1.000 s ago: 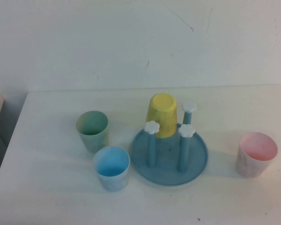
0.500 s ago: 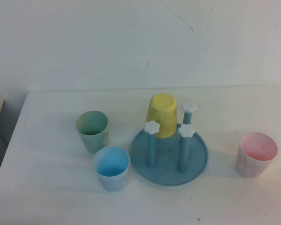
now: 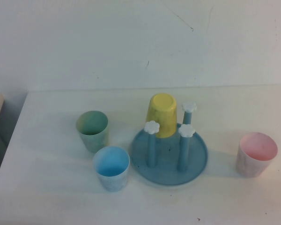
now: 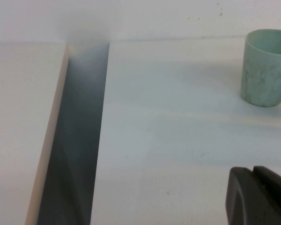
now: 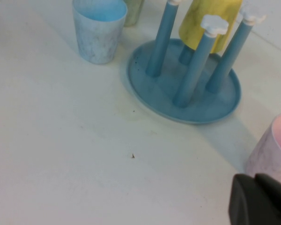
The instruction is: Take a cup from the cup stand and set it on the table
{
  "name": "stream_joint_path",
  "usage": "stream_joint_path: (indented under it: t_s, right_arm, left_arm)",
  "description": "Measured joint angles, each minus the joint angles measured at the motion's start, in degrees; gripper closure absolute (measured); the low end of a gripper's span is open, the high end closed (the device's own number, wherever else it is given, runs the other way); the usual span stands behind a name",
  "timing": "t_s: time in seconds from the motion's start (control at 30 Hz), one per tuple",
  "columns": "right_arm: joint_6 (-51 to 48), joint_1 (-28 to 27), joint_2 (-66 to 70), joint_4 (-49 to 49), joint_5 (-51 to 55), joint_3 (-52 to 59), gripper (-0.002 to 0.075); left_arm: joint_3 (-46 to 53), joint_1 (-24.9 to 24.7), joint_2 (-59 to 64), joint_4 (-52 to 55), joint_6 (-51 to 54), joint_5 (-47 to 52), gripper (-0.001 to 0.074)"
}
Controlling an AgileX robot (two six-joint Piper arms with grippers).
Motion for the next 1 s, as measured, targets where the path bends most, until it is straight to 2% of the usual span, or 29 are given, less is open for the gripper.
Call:
stream_joint_path:
  t_s: [0.5, 0.63, 0.73, 0.93, 1.0]
  right_arm:
    - [-0.10, 0.00, -0.17, 0.00, 0.00, 0.00, 0.0727]
    - [1.07, 0.00, -0.66, -0.97, -3.27, 0.12, 0.0727]
    - [7.32, 0.00, -0.88, -5.55, -7.04, 1.76, 0.0727]
    - [33.88, -0.24, -4.34, -26.51, -16.33, 8.61, 0.0727]
    - [38.83, -1.24, -6.27, -32.13, -19.24, 11.51, 0.0727]
  left_arm:
    - [-0.08, 0.00, 0.00, 0.00, 0.00, 0.23, 0.0736]
    - [-0.08, 0.00, 0.00, 0.00, 0.00, 0.23, 0.0736]
    - [-0.08, 0.00, 0.00, 0.00, 0.00, 0.23, 0.0736]
    - [-0.08, 0.00, 0.00, 0.00, 0.00, 0.23, 0.0736]
    - [-0.08, 0.00, 0.00, 0.00, 0.00, 0.23, 0.0736]
